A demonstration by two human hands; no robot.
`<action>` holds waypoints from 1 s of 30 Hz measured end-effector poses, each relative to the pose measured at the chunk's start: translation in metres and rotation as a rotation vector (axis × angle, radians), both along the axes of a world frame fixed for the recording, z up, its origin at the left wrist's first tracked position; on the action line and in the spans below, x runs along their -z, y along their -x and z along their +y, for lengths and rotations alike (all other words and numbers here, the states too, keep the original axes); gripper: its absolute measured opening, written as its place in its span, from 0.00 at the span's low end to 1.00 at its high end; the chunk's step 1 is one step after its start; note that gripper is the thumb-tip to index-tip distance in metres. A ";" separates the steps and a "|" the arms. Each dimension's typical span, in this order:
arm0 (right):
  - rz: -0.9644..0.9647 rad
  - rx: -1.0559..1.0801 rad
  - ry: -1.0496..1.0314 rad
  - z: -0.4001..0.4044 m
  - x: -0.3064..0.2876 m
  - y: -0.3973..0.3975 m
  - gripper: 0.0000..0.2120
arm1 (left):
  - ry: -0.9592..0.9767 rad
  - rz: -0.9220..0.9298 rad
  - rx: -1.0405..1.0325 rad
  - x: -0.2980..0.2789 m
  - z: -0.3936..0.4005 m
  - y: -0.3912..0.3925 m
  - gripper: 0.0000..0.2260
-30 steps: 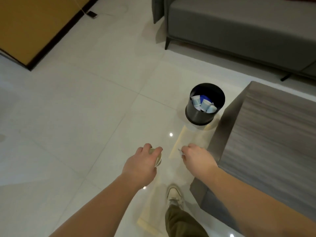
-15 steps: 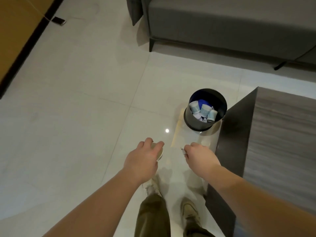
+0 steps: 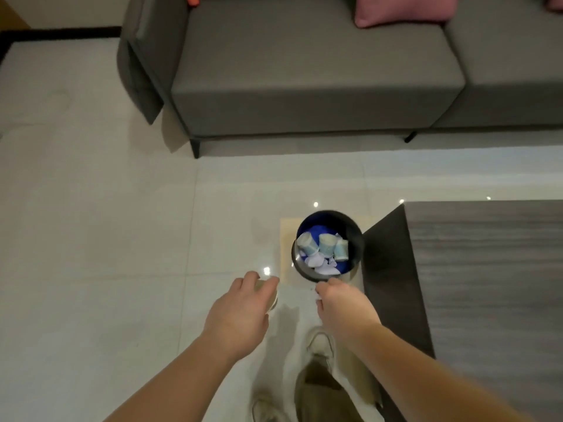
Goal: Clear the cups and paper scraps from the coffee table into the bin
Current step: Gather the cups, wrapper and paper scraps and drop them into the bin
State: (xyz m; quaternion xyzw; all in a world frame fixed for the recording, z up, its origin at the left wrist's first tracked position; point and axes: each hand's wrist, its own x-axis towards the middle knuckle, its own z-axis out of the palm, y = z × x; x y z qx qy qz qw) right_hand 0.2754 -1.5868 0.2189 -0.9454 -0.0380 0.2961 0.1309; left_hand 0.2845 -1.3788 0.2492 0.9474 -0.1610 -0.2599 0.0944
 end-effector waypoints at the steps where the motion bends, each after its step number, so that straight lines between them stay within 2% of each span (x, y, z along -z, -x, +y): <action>1: 0.017 0.030 -0.021 -0.004 0.003 -0.009 0.06 | 0.006 0.000 0.027 0.003 -0.006 -0.013 0.28; 4: 0.077 0.108 -0.042 -0.015 0.013 -0.041 0.07 | 0.033 0.002 0.058 0.016 -0.027 -0.053 0.28; 11: 0.070 0.190 -0.008 -0.047 0.034 -0.100 0.11 | 0.075 0.010 0.088 0.049 -0.069 -0.126 0.30; 19: 0.159 0.346 0.013 -0.063 0.068 -0.131 0.10 | 0.120 0.063 0.157 0.091 -0.094 -0.169 0.30; 24: 0.195 0.448 0.039 -0.063 0.095 -0.154 0.15 | 0.112 0.094 0.233 0.116 -0.108 -0.200 0.30; 30: 0.201 0.556 0.027 -0.062 0.115 -0.167 0.15 | 0.124 0.122 0.354 0.138 -0.128 -0.218 0.29</action>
